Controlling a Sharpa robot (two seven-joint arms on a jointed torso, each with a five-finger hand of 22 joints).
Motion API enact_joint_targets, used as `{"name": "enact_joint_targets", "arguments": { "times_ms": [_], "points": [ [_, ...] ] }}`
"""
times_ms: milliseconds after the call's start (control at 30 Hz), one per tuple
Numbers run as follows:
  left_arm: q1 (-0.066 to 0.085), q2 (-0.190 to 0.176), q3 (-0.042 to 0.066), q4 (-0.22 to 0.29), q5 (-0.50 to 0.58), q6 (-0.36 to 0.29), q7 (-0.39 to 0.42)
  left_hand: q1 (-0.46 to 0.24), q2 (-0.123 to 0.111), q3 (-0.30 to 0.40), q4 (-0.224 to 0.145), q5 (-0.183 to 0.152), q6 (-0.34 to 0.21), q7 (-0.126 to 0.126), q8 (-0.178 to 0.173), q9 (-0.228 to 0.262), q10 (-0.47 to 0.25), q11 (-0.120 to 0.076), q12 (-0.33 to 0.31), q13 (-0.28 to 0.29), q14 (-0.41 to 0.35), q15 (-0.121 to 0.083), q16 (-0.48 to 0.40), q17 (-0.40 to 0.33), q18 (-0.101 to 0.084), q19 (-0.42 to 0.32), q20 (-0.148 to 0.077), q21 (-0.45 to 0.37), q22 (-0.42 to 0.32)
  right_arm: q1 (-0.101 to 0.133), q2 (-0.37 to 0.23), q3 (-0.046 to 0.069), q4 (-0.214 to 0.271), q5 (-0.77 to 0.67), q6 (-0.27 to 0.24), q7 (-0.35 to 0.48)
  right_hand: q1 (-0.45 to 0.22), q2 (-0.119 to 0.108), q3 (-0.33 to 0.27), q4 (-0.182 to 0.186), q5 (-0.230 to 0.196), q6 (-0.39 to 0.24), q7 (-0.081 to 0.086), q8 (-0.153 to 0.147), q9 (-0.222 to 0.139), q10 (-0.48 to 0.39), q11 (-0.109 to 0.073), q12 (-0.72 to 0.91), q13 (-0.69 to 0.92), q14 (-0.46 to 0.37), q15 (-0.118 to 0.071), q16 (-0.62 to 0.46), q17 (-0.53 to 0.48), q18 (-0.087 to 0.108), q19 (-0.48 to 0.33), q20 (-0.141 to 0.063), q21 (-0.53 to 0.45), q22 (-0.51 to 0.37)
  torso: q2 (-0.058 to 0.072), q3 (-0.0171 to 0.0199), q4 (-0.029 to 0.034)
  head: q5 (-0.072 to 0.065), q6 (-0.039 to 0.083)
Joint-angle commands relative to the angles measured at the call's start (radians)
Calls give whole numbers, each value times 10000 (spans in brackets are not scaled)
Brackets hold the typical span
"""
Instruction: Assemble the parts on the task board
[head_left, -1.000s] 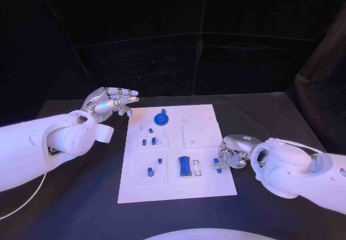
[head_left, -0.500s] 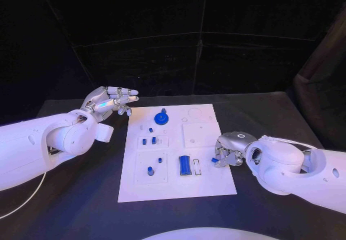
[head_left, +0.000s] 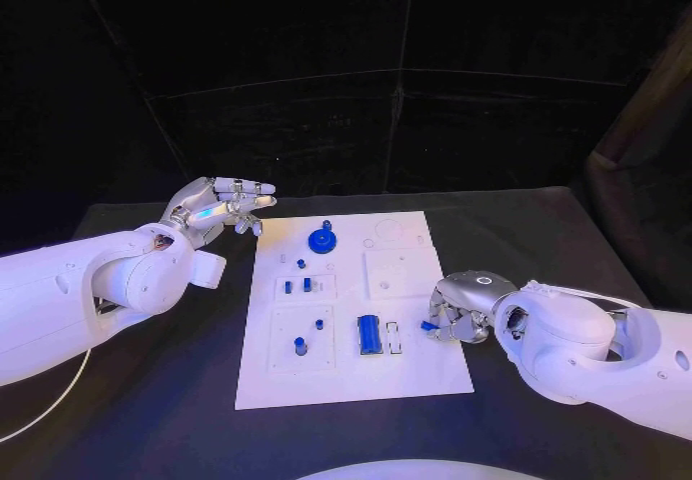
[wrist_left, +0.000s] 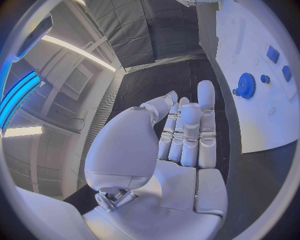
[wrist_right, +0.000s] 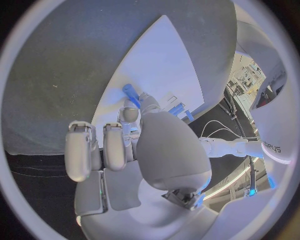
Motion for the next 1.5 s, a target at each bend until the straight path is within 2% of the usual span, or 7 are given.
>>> {"name": "enact_joint_targets", "arguments": {
  "times_ms": [33,267,467,567,667,967,1500],
  "points": [
    [12,8,5,8,29,116,45,-9,64,-47,-2,4,-32,2,40,1,-84,17,47,-5,-53,-1,-51,-17,64,-61,21,-63,-16,-7,-55,-8,187,801,-945,-121,-163,-108,207,199,14,105,-9,-48,36,127,5,97,55,547,-41,64,85,-80,242,-17,98,1562,13,-1,15,-7,-9],
    [12,5,4,17,29,111,50,-9,64,-47,-2,4,-32,2,40,1,-84,17,47,-5,-53,-1,-51,-17,64,-61,21,-63,-16,-4,-43,-6,404,1561,-1590,-137,-388,-266,577,411,170,190,-16,-168,8,198,0,150,121,562,-49,113,171,-96,292,-28,144,1626,23,-2,8,21,-52],
    [13,0,4,30,29,107,53,-9,64,-47,-2,4,-32,2,40,1,-84,17,47,-5,-53,-1,-51,-17,64,-61,21,-63,-16,-3,140,-6,351,2337,-1865,-185,-529,-392,767,426,346,238,-13,-228,-2,215,2,144,136,564,-47,124,196,-98,296,-28,148,1634,19,-14,7,39,-93],
    [13,-2,4,37,29,109,54,-9,64,-47,-2,4,-32,2,40,1,-84,17,47,-5,-53,-1,-51,-17,64,-61,21,-63,-16,-3,244,-6,304,2627,-1972,-220,-692,-512,892,421,595,288,-11,-271,-2,240,5,151,155,568,-47,136,221,-99,301,-26,153,1644,20,-10,15,39,-106],
    [14,-12,4,47,29,104,53,-9,64,-47,-2,4,-32,2,40,1,-84,17,47,-5,-53,-1,-51,-17,64,-61,21,-63,-16,-3,418,-7,189,3108,-1910,-266,-999,-606,917,427,1154,345,-5,-316,7,281,13,178,193,572,-38,151,252,-102,307,-21,158,1654,18,-10,16,56,-126],
    [16,-21,4,67,29,112,50,-9,64,-47,-2,4,-32,2,40,1,-84,17,47,-5,-53,-1,-51,-17,64,-61,21,-63,-16,-3,800,-8,-18,3625,-1533,-342,-1393,-589,888,422,1707,492,-45,-332,53,322,-12,164,209,577,-54,164,285,-102,311,-28,161,1664,19,-7,14,67,-165],
    [17,-29,4,72,29,98,52,3,66,-53,-18,5,-40,3,42,-1,-97,18,56,-7,-61,-3,-53,-40,65,-60,20,-68,-20,-4,1054,-9,-167,3553,-1192,-418,-1510,-581,858,422,1839,598,-80,-299,88,348,-38,187,238,571,-72,150,270,-100,305,-41,155,1659,8,-5,4,102,-184]
  ]
}}
